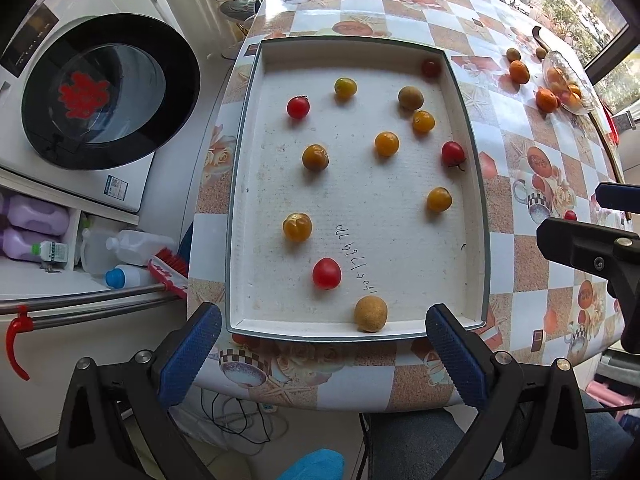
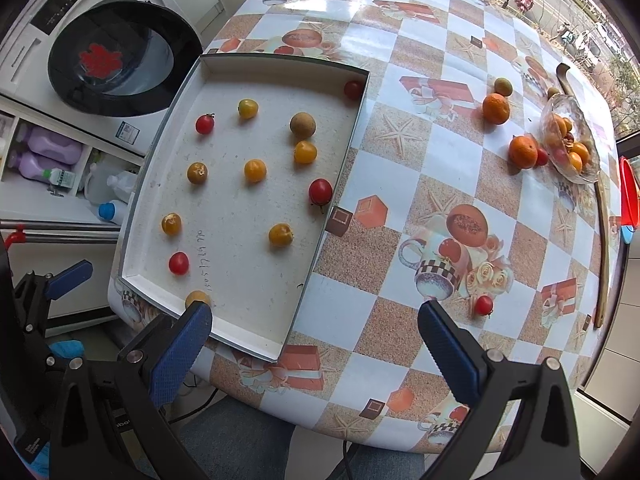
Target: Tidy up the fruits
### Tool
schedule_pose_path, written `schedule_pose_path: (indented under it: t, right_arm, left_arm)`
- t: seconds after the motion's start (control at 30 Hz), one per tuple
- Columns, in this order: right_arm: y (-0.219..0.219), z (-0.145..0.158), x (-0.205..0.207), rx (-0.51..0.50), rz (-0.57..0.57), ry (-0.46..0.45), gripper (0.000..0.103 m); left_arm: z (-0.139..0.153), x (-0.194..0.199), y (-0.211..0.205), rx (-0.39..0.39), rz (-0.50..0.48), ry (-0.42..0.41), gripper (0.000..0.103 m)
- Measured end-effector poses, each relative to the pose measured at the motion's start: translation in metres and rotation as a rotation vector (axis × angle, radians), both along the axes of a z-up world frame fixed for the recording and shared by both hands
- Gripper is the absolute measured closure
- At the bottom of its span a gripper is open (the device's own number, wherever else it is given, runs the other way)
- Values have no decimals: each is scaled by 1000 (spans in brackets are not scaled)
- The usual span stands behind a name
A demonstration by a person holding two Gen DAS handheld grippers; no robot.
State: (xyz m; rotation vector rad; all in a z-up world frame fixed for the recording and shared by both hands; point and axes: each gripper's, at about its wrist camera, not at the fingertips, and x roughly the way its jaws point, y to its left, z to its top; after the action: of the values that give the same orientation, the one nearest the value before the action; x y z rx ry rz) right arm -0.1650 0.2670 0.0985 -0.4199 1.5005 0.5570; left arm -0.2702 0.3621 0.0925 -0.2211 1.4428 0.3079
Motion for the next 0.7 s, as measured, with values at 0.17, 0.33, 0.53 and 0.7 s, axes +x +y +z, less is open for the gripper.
schedule_pose_path:
  t: [0.17,0.33,0.53,0.7]
  right_arm:
    - [-1,4,-1,-8,-8,-11,0]
    - [-1,9,-1,-9,-9,-24,0]
    - [0,9,-1,-19,3,-34,0]
    - [2,8,-1,-24,5,-35,0]
  left_arm:
    - [8,3,-3,29,-33,-5,0]
    - [11,6,-8,61,-76,2,0]
    - [9,8,-15,66,-106,15,0]
    - [8,8,-18,65,-116,19,0]
